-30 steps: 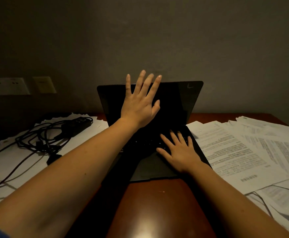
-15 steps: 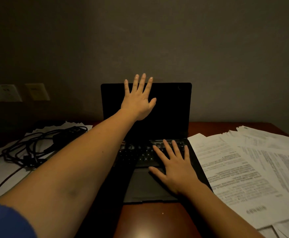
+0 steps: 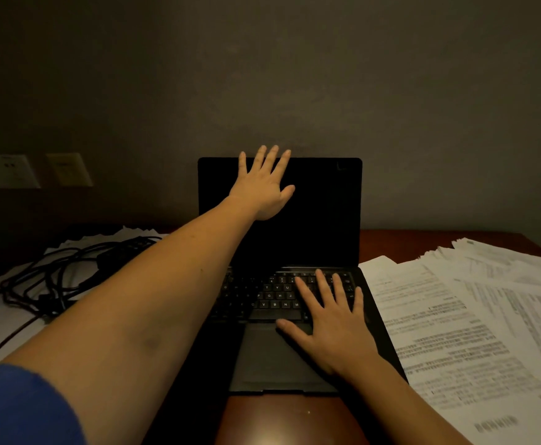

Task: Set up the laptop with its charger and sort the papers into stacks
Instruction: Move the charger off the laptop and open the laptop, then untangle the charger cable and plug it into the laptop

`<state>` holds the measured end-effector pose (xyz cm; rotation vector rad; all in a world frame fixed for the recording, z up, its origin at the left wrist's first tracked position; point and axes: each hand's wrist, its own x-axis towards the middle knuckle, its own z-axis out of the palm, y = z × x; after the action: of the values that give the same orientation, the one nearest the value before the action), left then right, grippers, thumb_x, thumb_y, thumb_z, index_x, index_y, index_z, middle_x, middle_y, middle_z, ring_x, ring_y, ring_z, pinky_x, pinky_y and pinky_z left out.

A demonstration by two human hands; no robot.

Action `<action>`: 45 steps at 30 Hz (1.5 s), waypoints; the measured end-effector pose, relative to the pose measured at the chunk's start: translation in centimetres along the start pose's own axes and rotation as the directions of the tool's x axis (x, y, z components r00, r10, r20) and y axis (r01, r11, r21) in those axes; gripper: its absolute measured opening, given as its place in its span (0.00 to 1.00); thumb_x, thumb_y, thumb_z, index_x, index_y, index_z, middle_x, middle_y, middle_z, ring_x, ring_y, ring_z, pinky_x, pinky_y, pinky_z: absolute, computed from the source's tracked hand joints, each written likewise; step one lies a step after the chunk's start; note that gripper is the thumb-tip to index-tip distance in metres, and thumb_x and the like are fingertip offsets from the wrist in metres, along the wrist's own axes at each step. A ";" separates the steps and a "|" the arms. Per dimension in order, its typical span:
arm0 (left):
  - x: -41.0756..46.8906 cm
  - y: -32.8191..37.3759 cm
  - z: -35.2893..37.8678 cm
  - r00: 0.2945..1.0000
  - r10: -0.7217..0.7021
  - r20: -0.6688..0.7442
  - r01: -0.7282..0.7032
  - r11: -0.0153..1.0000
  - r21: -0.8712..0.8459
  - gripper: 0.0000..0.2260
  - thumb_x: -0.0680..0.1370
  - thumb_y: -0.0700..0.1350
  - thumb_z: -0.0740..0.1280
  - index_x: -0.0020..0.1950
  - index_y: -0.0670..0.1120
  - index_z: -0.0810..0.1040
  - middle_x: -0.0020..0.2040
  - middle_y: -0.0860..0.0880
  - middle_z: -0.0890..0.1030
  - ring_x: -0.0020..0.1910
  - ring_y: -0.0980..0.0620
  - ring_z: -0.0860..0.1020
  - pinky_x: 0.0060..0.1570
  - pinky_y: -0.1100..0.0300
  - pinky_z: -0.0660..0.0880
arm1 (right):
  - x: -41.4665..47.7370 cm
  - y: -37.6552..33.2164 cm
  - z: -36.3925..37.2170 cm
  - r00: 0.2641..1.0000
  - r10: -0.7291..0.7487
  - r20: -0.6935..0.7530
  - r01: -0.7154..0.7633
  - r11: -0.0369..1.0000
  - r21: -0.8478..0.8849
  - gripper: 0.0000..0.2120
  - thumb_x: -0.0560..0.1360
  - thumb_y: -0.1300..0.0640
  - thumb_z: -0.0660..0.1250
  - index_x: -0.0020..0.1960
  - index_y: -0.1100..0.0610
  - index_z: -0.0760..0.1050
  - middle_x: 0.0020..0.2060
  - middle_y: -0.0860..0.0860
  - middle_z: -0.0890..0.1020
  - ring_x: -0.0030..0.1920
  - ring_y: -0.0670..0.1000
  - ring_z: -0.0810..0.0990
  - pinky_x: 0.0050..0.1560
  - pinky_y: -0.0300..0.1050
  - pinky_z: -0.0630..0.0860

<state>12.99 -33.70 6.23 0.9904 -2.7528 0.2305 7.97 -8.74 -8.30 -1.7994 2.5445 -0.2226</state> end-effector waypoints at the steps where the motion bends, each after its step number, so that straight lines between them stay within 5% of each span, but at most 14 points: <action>1: 0.1 0.0 0.0 1.000 -0.005 0.007 0.005 1.000 -0.003 0.33 0.83 0.63 0.47 0.81 0.52 0.35 0.82 0.48 0.38 0.80 0.45 0.36 0.74 0.36 0.34 | 0.0 0.0 0.0 1.000 -0.003 0.002 0.003 1.000 -0.001 0.41 0.71 0.21 0.38 0.78 0.38 0.32 0.78 0.49 0.33 0.77 0.54 0.29 0.75 0.65 0.33; 12: -4.7 0.7 -0.2 0.999 0.028 -0.029 -0.028 1.000 -0.006 0.36 0.82 0.65 0.49 0.82 0.50 0.37 0.82 0.47 0.36 0.80 0.45 0.35 0.74 0.36 0.34 | 0.6 -0.6 -1.3 0.999 -0.041 0.033 0.040 0.999 0.020 0.44 0.66 0.21 0.34 0.79 0.38 0.36 0.80 0.50 0.37 0.78 0.54 0.32 0.75 0.64 0.33; 18: -13.4 -2.0 0.5 0.986 -0.010 0.165 0.005 0.999 0.034 0.33 0.83 0.59 0.56 0.83 0.49 0.46 0.83 0.46 0.45 0.81 0.43 0.40 0.74 0.31 0.38 | 2.6 -6.0 -4.1 0.996 -0.091 -0.006 0.091 0.994 0.058 0.34 0.78 0.30 0.46 0.81 0.41 0.46 0.81 0.49 0.45 0.80 0.52 0.40 0.77 0.59 0.38; 23: -20.9 -7.6 -0.7 0.951 -0.141 0.275 0.148 0.989 -0.005 0.30 0.83 0.57 0.57 0.82 0.49 0.53 0.82 0.44 0.52 0.81 0.39 0.44 0.72 0.28 0.38 | 4.6 -12.9 -4.3 0.986 -0.160 -0.040 0.163 0.981 0.103 0.27 0.81 0.38 0.56 0.75 0.50 0.66 0.75 0.51 0.67 0.77 0.54 0.59 0.76 0.55 0.58; 26: -24.5 -11.5 -1.7 0.888 -0.296 0.351 0.310 0.950 0.017 0.30 0.82 0.57 0.58 0.82 0.51 0.55 0.81 0.44 0.56 0.80 0.38 0.48 0.72 0.28 0.40 | 5.0 -16.9 -4.4 0.977 -0.210 -0.046 0.215 0.958 0.189 0.19 0.79 0.46 0.64 0.65 0.54 0.77 0.62 0.52 0.79 0.61 0.52 0.76 0.62 0.49 0.75; 31: -29.7 -17.2 -2.1 0.852 -0.462 0.246 0.481 0.876 -0.023 0.31 0.79 0.61 0.64 0.79 0.52 0.62 0.76 0.44 0.67 0.74 0.39 0.65 0.72 0.37 0.61 | 5.4 -21.6 -3.6 0.977 -0.209 0.037 0.187 0.929 0.319 0.12 0.79 0.50 0.67 0.58 0.54 0.81 0.54 0.51 0.83 0.50 0.49 0.80 0.52 0.44 0.79; 35: -32.4 -19.7 -1.5 0.784 -0.591 0.190 0.620 0.760 -0.195 0.38 0.73 0.66 0.70 0.74 0.44 0.67 0.69 0.41 0.72 0.64 0.41 0.75 0.57 0.48 0.76 | 5.8 -23.9 -2.7 0.969 -0.229 0.088 0.176 0.898 0.403 0.11 0.79 0.50 0.67 0.57 0.55 0.81 0.50 0.50 0.84 0.46 0.47 0.81 0.48 0.42 0.79; 37: -33.3 -20.2 -1.4 0.763 -0.613 0.205 0.646 0.706 -0.290 0.29 0.76 0.63 0.68 0.64 0.41 0.76 0.53 0.41 0.80 0.47 0.45 0.80 0.39 0.55 0.73 | 5.7 -24.9 -2.7 0.966 -0.245 0.087 0.176 0.862 0.476 0.12 0.80 0.50 0.67 0.57 0.56 0.81 0.46 0.49 0.83 0.43 0.45 0.81 0.42 0.38 0.77; 39: -33.9 -20.8 -1.4 0.748 -0.605 0.274 0.664 0.674 -0.324 0.21 0.81 0.58 0.64 0.54 0.40 0.81 0.41 0.44 0.79 0.38 0.46 0.78 0.37 0.53 0.72 | 5.5 -25.9 -2.9 0.959 -0.269 0.092 0.171 0.805 0.568 0.12 0.80 0.50 0.66 0.56 0.56 0.80 0.42 0.48 0.84 0.39 0.42 0.81 0.36 0.35 0.74; 42: -34.8 -21.8 -1.1 0.710 -0.587 0.389 0.701 0.639 -0.316 0.16 0.83 0.52 0.61 0.54 0.41 0.81 0.49 0.41 0.83 0.50 0.43 0.82 0.52 0.47 0.78 | 5.2 -27.7 -3.3 0.939 -0.323 0.116 0.177 0.745 0.643 0.13 0.80 0.47 0.65 0.56 0.55 0.80 0.41 0.47 0.84 0.39 0.41 0.81 0.37 0.35 0.72; 45: -35.9 -22.4 -0.7 0.704 -0.568 0.427 0.707 0.616 -0.346 0.13 0.81 0.51 0.66 0.54 0.43 0.83 0.50 0.43 0.84 0.49 0.46 0.82 0.51 0.50 0.79 | 4.8 -29.4 -3.3 0.896 -0.390 0.211 0.154 0.720 0.677 0.16 0.77 0.42 0.67 0.57 0.53 0.79 0.47 0.48 0.83 0.48 0.45 0.81 0.46 0.39 0.75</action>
<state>54.53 -28.72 -0.16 1.8541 -2.2269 -0.7457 33.62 -22.53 -0.99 -1.7104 1.6442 -0.6433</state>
